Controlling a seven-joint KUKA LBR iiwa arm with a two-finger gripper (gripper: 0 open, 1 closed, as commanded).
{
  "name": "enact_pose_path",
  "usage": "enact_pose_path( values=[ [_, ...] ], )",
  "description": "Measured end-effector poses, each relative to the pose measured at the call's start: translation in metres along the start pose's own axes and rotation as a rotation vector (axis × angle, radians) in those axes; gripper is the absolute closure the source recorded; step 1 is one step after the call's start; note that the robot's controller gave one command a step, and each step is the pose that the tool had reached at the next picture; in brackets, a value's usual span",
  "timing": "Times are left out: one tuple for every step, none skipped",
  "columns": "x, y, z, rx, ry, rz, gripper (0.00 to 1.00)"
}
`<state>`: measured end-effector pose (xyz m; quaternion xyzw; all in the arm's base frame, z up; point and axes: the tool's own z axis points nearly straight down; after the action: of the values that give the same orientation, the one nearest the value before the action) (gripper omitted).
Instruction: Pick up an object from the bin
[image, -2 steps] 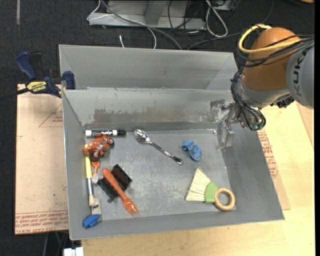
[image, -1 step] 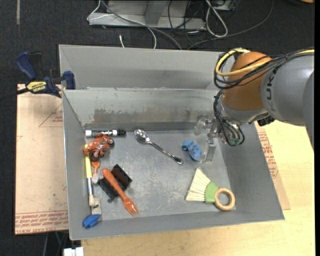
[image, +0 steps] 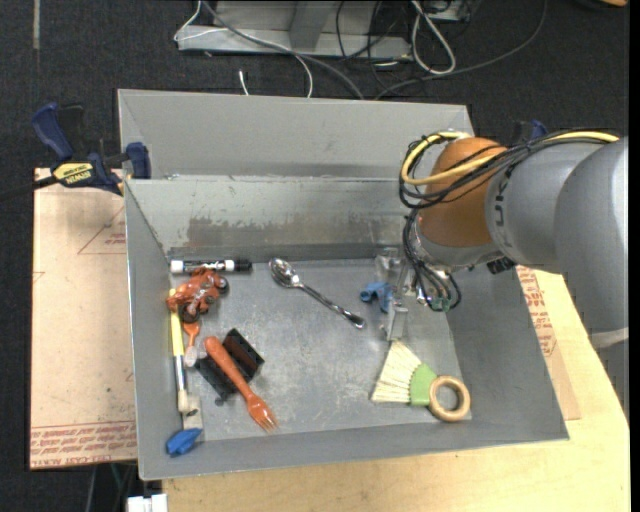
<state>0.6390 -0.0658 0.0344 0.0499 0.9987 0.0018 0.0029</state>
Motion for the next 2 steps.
enact_pose_path(
  values=[
    [0.003,0.000,-0.015,0.002,-0.007,0.000,0.00],
    [-0.003,-0.009,-0.029,-0.001,-0.010,0.081,0.00]
  ],
)
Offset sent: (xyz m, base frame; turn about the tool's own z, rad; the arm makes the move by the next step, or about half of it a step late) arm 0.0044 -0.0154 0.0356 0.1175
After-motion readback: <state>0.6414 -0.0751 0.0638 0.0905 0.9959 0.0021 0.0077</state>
